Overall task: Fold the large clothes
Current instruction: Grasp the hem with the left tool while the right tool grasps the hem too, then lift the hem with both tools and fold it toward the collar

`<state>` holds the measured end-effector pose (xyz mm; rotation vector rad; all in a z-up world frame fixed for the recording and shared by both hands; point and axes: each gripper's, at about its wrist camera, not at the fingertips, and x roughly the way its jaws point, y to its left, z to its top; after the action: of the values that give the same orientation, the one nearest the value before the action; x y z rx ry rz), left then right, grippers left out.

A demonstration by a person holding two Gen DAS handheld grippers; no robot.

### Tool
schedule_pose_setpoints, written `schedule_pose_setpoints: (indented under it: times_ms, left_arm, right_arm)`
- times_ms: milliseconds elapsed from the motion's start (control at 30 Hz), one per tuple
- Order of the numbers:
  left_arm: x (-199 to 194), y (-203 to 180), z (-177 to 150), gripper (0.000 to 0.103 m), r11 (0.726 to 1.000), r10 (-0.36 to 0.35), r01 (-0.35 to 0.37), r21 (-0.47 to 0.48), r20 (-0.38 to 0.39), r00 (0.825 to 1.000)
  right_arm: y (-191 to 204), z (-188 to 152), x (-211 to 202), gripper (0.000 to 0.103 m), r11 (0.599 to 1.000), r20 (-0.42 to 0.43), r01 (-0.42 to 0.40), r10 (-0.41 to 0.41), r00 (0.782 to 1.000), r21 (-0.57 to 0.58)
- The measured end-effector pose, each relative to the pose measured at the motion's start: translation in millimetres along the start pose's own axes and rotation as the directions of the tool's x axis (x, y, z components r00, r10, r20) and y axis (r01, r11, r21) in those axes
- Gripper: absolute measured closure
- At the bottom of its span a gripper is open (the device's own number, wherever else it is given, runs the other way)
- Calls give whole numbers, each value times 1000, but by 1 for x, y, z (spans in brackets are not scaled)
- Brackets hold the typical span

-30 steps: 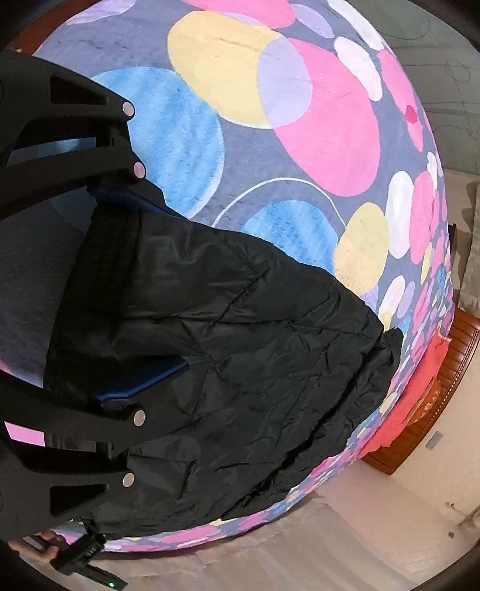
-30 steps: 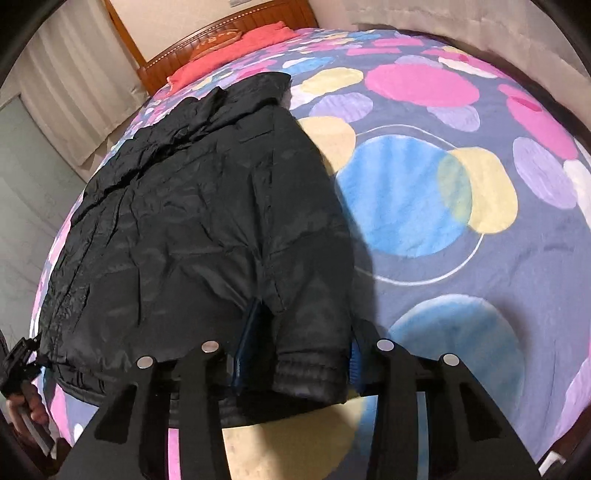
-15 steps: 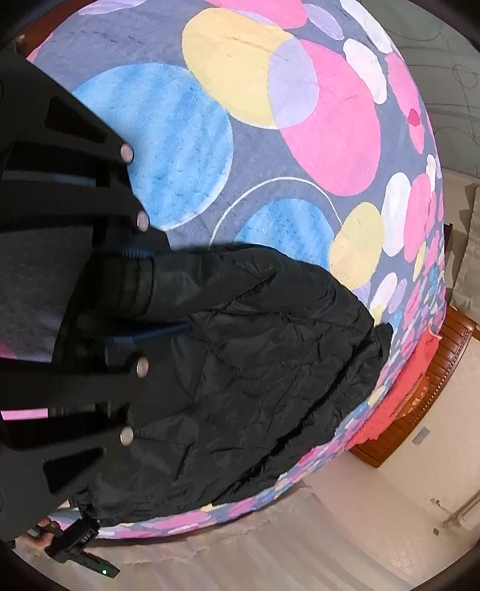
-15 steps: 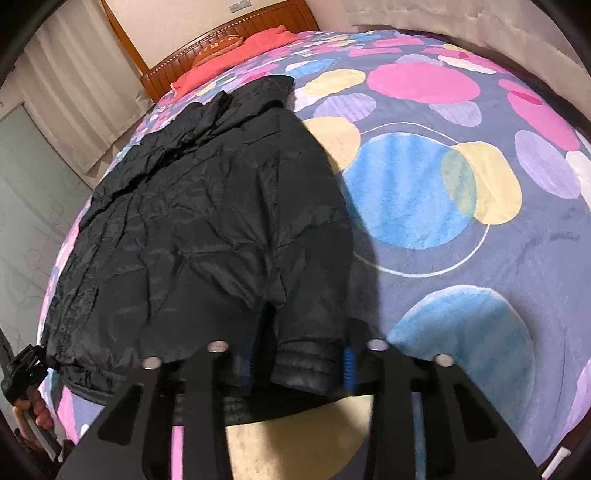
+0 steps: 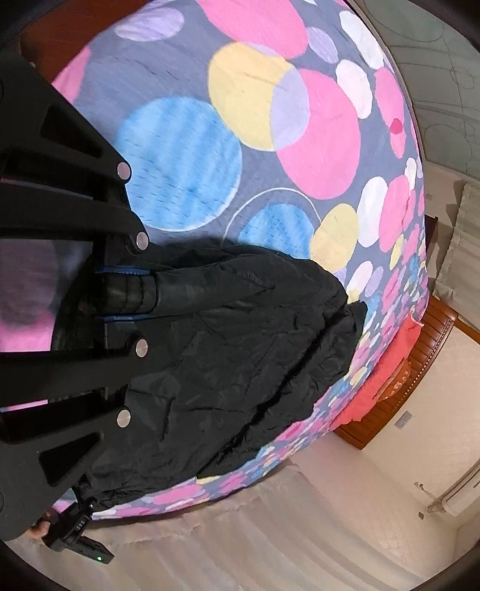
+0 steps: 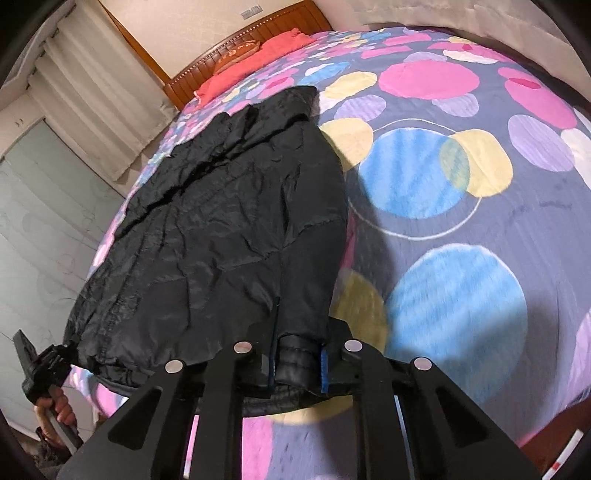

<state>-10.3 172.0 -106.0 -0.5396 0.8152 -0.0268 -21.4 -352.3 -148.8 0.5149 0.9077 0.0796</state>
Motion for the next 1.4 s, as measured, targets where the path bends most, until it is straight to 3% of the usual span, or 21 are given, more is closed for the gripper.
schedule_pose_setpoints:
  times_ms: [133,267,433,667,867,1000,1133,1400]
  left_arm:
    - [-16,-9,15,90,998,-56,57,-18,32,998]
    - [-29,-29,38,91,995,-102,101,21,80,992]
    - [-27,-51,72,91,988,-143,136,67,112,983]
    - [1,-88,135,91,983,-152,132,131,158,976]
    - [49,-104,203,91,988,-109,87,129,181,977]
    - [95,-114,248,91,991,-73,54,121,165,984]
    - [147,-121,281,91,992,-22,5,124,134,991]
    - [265,-111,315,91,987,102,-106,119,40,994]
  right_arm:
    - [3,9,-13,89,996,18,-89,89,996,31]
    - [16,33,-21,90,975,53,-217,214,975,45]
    - [39,75,-19,90,950,90,-312,309,947,21]
    - [61,143,-4,90,931,157,-364,361,919,-7]
    - [70,218,26,90,933,234,-359,348,908,5]
    - [71,267,57,90,943,247,-330,312,917,36]
    - [67,313,109,90,958,217,-274,250,944,86]
    - [40,351,211,90,976,116,-134,115,987,172]
